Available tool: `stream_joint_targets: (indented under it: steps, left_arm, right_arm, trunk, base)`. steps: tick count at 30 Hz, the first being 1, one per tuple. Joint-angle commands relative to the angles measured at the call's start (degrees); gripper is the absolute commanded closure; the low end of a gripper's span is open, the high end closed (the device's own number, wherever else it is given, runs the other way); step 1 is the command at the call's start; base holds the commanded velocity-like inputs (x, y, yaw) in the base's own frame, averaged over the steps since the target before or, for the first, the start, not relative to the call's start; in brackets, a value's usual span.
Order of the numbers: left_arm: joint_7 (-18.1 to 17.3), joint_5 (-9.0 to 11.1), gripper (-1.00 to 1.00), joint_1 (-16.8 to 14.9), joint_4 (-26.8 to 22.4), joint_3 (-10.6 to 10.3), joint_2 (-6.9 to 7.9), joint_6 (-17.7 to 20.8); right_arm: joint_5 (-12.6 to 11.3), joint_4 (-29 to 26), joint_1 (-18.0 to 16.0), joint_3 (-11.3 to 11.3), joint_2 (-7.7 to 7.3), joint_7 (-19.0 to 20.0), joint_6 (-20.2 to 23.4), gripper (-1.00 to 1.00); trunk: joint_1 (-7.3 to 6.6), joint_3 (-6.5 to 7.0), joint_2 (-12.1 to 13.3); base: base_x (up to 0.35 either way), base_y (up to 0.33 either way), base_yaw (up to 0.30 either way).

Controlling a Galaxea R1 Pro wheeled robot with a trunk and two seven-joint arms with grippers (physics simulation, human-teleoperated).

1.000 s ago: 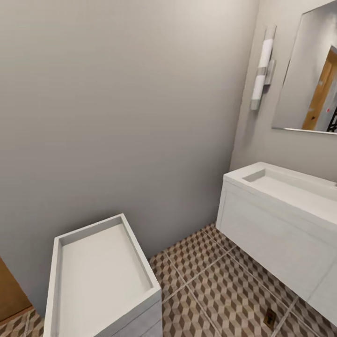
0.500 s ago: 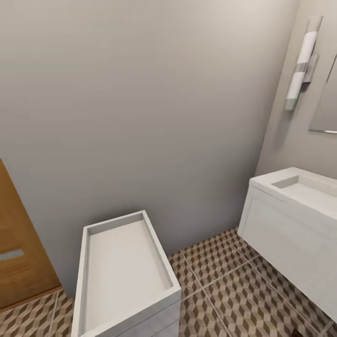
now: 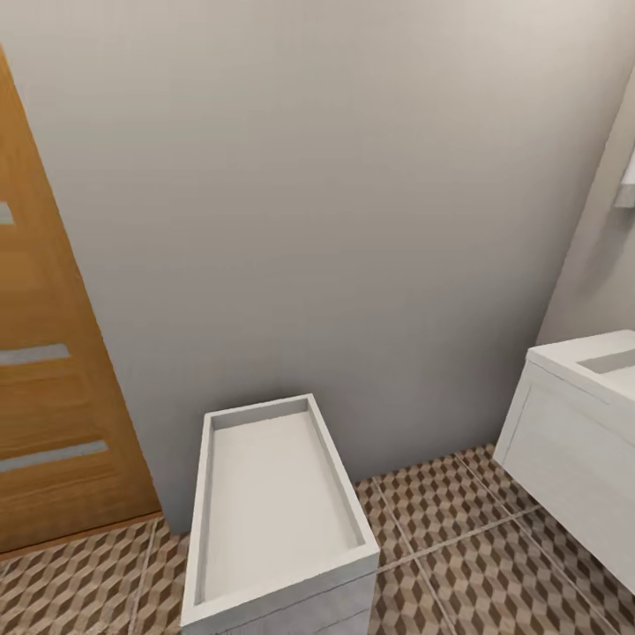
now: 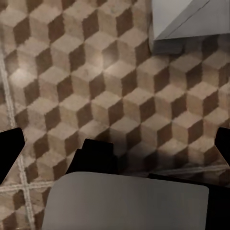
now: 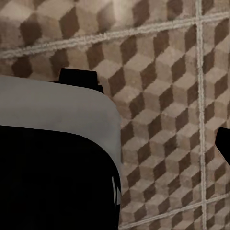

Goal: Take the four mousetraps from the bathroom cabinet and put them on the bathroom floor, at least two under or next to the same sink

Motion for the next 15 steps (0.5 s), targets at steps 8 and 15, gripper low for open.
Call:
stream_joint_targets:
  steps: [8, 15]
  left_arm:
    - [0.1, 0.5, -1.0, 0.0, 0.0, -0.5, -0.01, -0.1]
    - [0.1, 0.5, -1.0, 0.0, 0.0, -0.5, -0.01, -0.1]
  right_arm:
    - [0.4, 0.2, -0.1, 0.3, -0.15, -0.3, -0.2, -1.0]
    - [0.4, 0.2, -0.1, 0.3, -0.24, -0.3, -0.2, -1.0]
  trunk:
    - [-0.01, -0.05, 0.0]
    - [-0.01, -0.05, 0.0]
  base:
    - [0.0, 0.0, 0.3]
    - [0.0, 0.0, 0.3]
